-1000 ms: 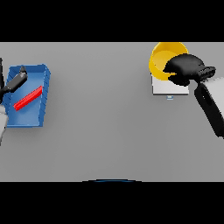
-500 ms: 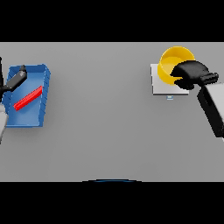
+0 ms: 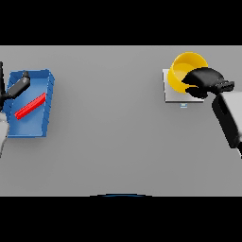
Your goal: Pick up the red beaker and tilt it to pour out 1 green nut into yellow bowl. Pick up the yellow bowl and place it on the metallic measuring scale.
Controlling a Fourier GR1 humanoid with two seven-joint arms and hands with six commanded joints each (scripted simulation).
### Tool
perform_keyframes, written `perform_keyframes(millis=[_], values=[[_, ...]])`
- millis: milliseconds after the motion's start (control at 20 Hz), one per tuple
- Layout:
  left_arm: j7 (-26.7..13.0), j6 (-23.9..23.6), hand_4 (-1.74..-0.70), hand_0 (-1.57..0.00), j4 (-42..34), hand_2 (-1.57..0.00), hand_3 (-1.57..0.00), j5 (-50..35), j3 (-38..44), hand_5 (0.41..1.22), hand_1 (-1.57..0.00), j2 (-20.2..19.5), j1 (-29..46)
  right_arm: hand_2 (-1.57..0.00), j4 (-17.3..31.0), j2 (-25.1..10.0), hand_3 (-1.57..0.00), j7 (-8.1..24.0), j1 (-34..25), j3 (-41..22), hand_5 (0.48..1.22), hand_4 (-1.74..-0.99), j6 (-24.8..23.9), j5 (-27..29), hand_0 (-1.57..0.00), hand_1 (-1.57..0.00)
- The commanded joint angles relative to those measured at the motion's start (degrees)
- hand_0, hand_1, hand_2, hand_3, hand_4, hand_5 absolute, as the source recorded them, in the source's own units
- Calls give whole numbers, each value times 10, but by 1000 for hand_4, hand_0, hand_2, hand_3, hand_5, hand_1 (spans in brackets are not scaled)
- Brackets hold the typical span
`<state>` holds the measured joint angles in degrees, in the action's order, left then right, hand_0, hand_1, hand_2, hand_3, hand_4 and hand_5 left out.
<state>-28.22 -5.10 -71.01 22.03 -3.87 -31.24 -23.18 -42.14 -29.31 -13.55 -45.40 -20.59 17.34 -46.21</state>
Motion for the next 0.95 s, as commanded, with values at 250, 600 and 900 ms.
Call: perform_keyframes(millis=[250,600,900], values=[[-9,1,-721,1,-5,1,1,-3,1,663,1,3,0,-464,-4,-9,-552,-8,-5,-22,929,-1567,20,-19,-405,-360],[0,-7,-726,1,14,1,1,4,-3,665,1,9,-8,-99,9,-2,-296,-26,-7,-24,809,-1530,2,-23,-84,-75],[-4,-1,-726,1,12,1,1,2,-1,665,1,3,-8,-25,18,-4,-146,-7,-11,-17,738,-1478,24,-16,-21,-19]])
